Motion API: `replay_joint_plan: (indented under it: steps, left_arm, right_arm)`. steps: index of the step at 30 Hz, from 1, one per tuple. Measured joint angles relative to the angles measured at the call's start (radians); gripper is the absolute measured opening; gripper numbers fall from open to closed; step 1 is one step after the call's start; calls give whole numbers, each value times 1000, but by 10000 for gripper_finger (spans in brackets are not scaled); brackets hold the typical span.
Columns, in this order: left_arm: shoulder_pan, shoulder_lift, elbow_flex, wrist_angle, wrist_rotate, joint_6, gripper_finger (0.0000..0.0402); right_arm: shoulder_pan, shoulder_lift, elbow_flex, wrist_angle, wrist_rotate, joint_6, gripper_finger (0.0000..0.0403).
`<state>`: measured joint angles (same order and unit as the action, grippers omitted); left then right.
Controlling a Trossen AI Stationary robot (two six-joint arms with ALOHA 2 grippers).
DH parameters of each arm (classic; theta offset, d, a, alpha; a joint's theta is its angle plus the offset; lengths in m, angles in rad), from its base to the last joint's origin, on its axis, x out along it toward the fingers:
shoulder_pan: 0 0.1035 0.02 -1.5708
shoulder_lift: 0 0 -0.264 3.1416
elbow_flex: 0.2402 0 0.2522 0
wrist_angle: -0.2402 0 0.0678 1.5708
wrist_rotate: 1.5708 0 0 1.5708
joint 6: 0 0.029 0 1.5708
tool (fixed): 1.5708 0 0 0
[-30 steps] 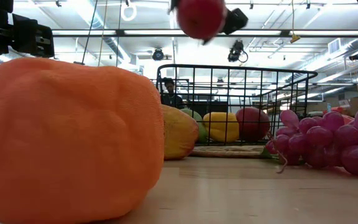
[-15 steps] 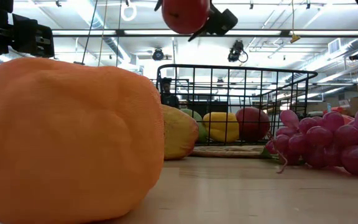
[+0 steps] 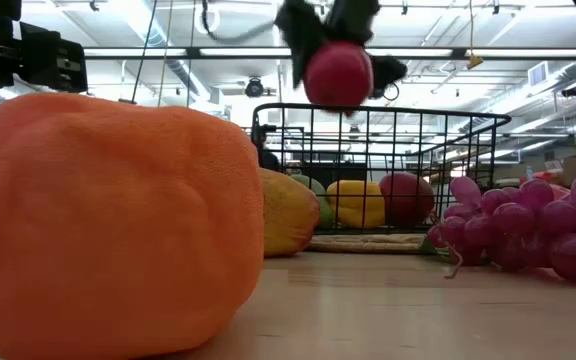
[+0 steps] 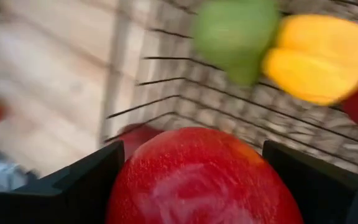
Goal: Build produce basket
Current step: Put the apple into the wire basket
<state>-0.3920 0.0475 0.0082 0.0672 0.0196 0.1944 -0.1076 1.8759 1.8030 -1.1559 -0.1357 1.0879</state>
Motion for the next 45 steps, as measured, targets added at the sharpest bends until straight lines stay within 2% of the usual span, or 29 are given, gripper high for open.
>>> replay_joint_plan:
  steps: [8, 15, 23, 27, 31, 45]
  left_arm:
    - [0, 0, 0, 0, 0, 0, 172]
    - [0, 0, 0, 0, 0, 0, 172]
    - [0, 0, 0, 0, 0, 0, 172]
    - [0, 0, 0, 0, 0, 0, 172]
    - [0, 0, 0, 0, 0, 0, 172]
    - [0, 0, 0, 0, 0, 0, 172]
  right_arm:
    - [-57, 2, -155, 15, 8, 26, 385]
    - [-65, 2, -284, 43, -32, 106, 385]
    - [-86, 2, -389, 98, -49, 119, 385]
    - [-90, 2, -411, 129, -44, 107, 385]
    - [-90, 2, -413, 158, 11, 61, 385]
    - [-76, 2, -413, 249, 29, 6, 385]
